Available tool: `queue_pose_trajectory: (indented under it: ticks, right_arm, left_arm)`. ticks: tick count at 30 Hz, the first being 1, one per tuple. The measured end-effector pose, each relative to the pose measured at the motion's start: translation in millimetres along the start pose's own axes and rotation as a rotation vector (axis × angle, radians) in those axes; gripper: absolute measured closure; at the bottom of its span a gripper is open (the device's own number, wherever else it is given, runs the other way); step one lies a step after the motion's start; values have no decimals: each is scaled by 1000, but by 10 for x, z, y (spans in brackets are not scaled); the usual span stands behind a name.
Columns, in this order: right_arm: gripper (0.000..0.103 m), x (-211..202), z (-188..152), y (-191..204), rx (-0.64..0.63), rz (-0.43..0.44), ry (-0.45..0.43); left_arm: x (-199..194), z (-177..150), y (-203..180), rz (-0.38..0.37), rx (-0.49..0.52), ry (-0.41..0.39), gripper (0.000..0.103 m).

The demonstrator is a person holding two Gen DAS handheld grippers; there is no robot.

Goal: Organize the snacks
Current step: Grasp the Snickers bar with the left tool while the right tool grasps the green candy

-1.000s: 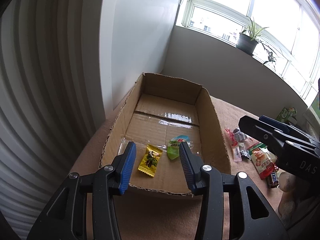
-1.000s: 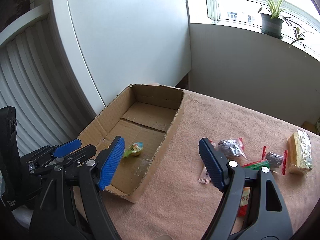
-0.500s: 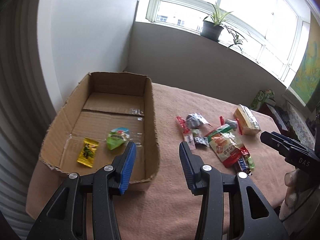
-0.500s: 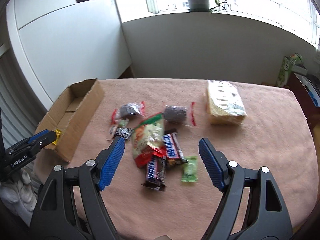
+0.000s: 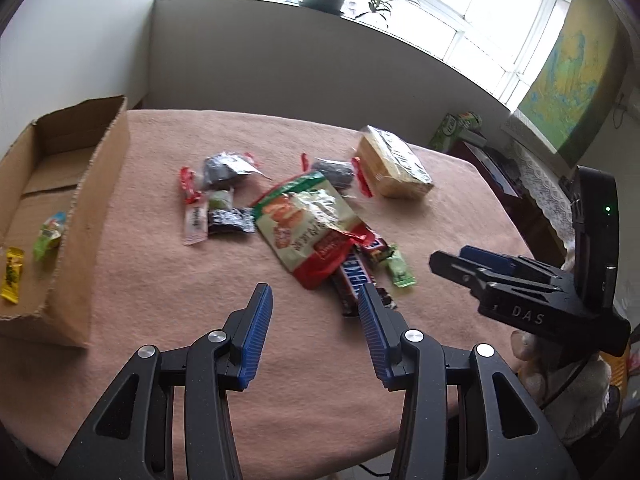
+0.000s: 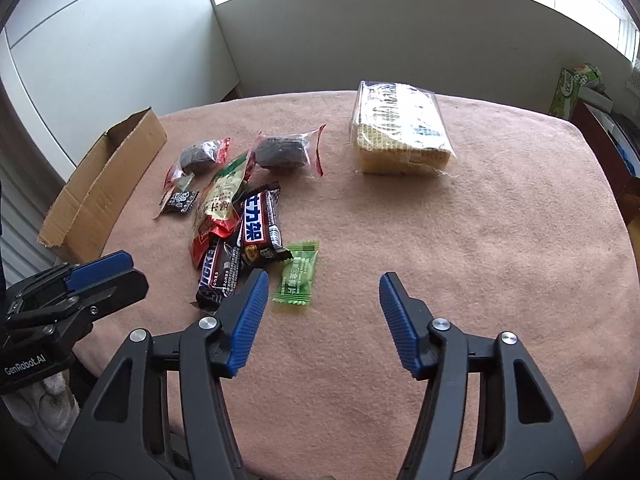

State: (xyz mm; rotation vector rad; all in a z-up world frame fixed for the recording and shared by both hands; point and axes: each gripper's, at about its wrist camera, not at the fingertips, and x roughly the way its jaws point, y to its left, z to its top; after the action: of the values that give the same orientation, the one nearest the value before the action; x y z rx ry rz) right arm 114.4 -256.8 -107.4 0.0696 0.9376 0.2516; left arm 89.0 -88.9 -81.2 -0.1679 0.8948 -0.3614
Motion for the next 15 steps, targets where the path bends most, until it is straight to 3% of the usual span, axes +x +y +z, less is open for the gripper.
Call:
queue_pose_trajectory:
  ticks: [7,15]
  right_arm:
    - [55,169,4,38,-39,13,37]
    - [59,292,-3,122,-72,6,51]
  left_arm:
    - [256,90,-118,-50,-31,55,60]
    - [486,118,-117,-78,-54,127,60]
